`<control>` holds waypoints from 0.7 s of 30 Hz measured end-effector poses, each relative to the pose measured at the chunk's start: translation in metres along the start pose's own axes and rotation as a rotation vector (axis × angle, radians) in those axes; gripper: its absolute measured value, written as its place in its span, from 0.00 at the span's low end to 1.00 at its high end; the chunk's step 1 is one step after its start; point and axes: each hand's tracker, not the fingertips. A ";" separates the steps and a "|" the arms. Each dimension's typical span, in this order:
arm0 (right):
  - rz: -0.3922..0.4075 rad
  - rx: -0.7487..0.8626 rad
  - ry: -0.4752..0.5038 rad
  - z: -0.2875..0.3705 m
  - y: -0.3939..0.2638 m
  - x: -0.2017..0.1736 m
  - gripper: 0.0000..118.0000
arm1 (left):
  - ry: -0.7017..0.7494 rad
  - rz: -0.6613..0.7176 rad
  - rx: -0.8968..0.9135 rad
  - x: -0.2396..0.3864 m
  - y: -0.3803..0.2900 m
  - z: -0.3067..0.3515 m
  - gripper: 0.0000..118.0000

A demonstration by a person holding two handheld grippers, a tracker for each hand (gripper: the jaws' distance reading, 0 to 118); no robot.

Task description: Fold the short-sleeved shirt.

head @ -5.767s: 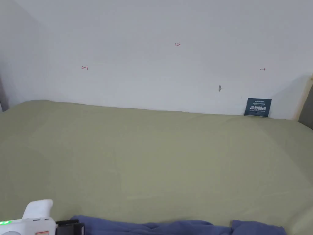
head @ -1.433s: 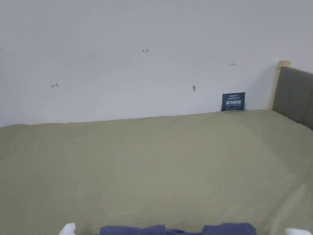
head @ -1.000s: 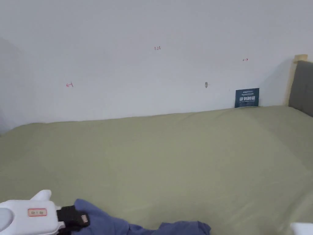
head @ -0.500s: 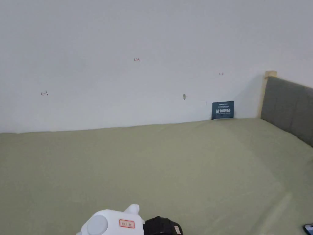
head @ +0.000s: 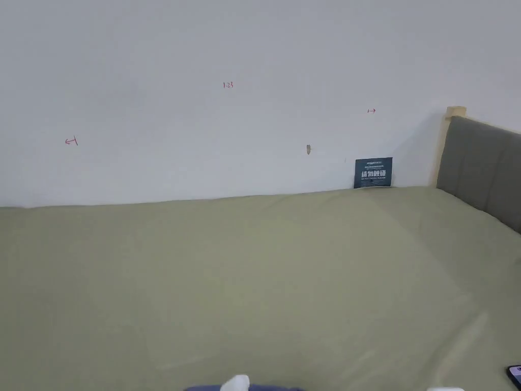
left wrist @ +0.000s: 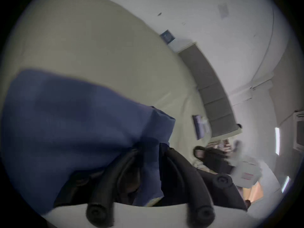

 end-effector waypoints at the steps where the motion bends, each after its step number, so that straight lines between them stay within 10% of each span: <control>1: 0.001 -0.001 0.002 0.000 -0.001 0.000 0.00 | -0.016 0.055 0.027 -0.010 -0.003 -0.007 0.08; 4: -0.006 0.003 0.003 0.002 -0.003 0.001 0.00 | -0.112 0.193 0.100 -0.013 -0.002 0.003 0.08; 11: 0.080 0.056 0.200 0.010 0.027 -0.052 0.00 | -0.036 -0.223 0.101 0.007 0.025 0.115 0.08; 18: 0.182 -0.078 0.355 -0.042 0.078 -0.144 0.00 | 0.099 -0.171 0.172 -0.077 0.042 0.185 0.08; 21: 0.203 -0.238 0.176 -0.094 0.077 -0.157 0.00 | 0.010 -0.071 0.176 -0.115 0.040 0.182 0.08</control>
